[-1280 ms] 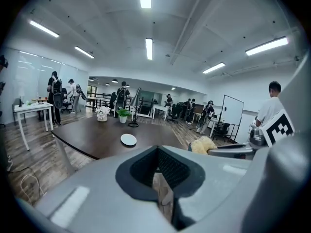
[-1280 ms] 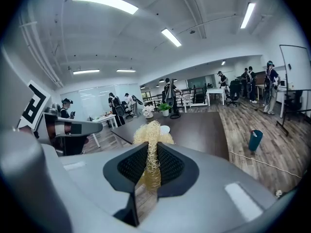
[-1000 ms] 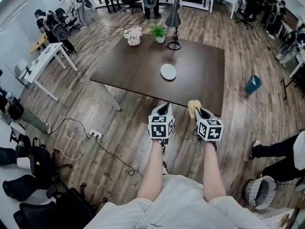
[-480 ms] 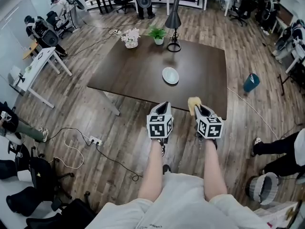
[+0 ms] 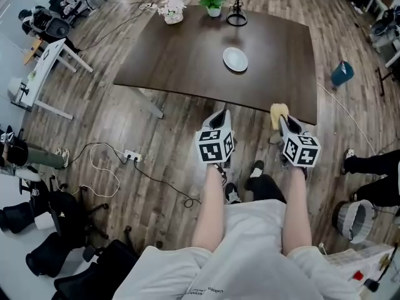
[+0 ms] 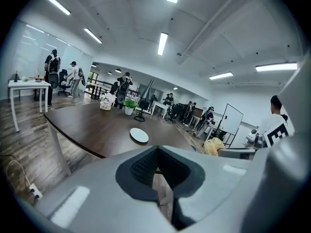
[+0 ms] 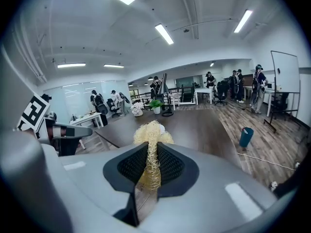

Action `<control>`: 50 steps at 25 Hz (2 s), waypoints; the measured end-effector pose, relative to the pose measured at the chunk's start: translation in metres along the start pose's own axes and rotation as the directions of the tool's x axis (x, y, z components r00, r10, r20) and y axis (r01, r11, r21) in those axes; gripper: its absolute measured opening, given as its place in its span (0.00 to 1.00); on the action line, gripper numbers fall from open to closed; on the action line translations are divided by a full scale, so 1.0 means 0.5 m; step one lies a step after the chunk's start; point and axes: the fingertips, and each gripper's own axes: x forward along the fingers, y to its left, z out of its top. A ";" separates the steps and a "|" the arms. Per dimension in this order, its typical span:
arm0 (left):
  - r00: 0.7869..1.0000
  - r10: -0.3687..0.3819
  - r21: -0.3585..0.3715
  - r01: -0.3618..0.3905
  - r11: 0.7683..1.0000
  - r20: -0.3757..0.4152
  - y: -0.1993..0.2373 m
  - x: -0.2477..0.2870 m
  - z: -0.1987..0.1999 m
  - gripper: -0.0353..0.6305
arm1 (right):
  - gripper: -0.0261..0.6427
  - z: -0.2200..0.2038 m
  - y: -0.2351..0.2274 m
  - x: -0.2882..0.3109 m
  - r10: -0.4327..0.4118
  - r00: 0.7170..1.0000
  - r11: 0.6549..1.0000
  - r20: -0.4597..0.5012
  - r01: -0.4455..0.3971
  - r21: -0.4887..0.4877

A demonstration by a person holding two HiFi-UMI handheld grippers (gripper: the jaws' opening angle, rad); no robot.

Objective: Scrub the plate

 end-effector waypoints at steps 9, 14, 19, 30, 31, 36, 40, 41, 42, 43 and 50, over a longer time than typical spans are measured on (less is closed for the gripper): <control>1.000 0.006 0.043 -0.005 0.999 -0.020 0.016 0.072 0.030 0.06 | 0.15 0.029 -0.004 0.088 0.050 0.999 0.999 0.004 -0.050 0.014; 0.999 0.000 0.092 0.004 0.996 -0.042 0.028 0.128 0.071 0.06 | 0.15 0.084 -0.009 0.157 0.063 0.998 0.998 0.025 -0.064 0.014; 0.999 0.003 0.099 0.001 0.995 -0.047 0.056 0.188 0.109 0.06 | 0.15 0.122 -0.008 0.232 0.076 0.997 0.997 0.021 -0.076 0.015; 0.999 0.035 0.120 -0.029 0.992 -0.042 0.118 0.297 0.206 0.06 | 0.15 0.217 -0.030 0.391 0.117 0.993 0.992 0.014 -0.118 0.047; 0.999 0.038 0.125 -0.033 0.992 -0.038 0.124 0.308 0.217 0.06 | 0.15 0.229 -0.032 0.409 0.123 0.992 0.991 0.019 -0.124 0.049; 0.998 0.058 0.123 -0.054 0.991 -0.031 0.155 0.355 0.242 0.06 | 0.15 0.278 -0.030 0.489 0.165 0.986 0.985 0.029 -0.166 0.046; 0.997 0.071 0.118 -0.067 0.991 -0.030 0.167 0.394 0.253 0.06 | 0.15 0.305 -0.035 0.540 0.197 0.980 0.980 0.023 -0.197 0.036; 0.997 0.074 0.119 -0.070 0.990 -0.030 0.169 0.406 0.256 0.06 | 0.15 0.308 -0.037 0.555 0.205 0.979 0.978 0.019 -0.206 0.035; 0.997 0.077 0.120 -0.072 0.990 -0.031 0.171 0.419 0.258 0.06 | 0.15 0.311 -0.040 0.570 0.213 0.977 0.976 0.014 -0.213 0.033; 0.996 0.080 0.121 -0.076 0.990 -0.032 0.173 0.432 0.261 0.06 | 0.15 0.312 -0.044 0.585 0.220 0.975 0.975 0.007 -0.221 0.030; 0.994 0.104 0.134 -0.098 0.986 -0.038 0.182 0.487 0.271 0.06 | 0.15 0.316 -0.081 0.657 0.247 0.969 0.968 -0.026 -0.246 0.042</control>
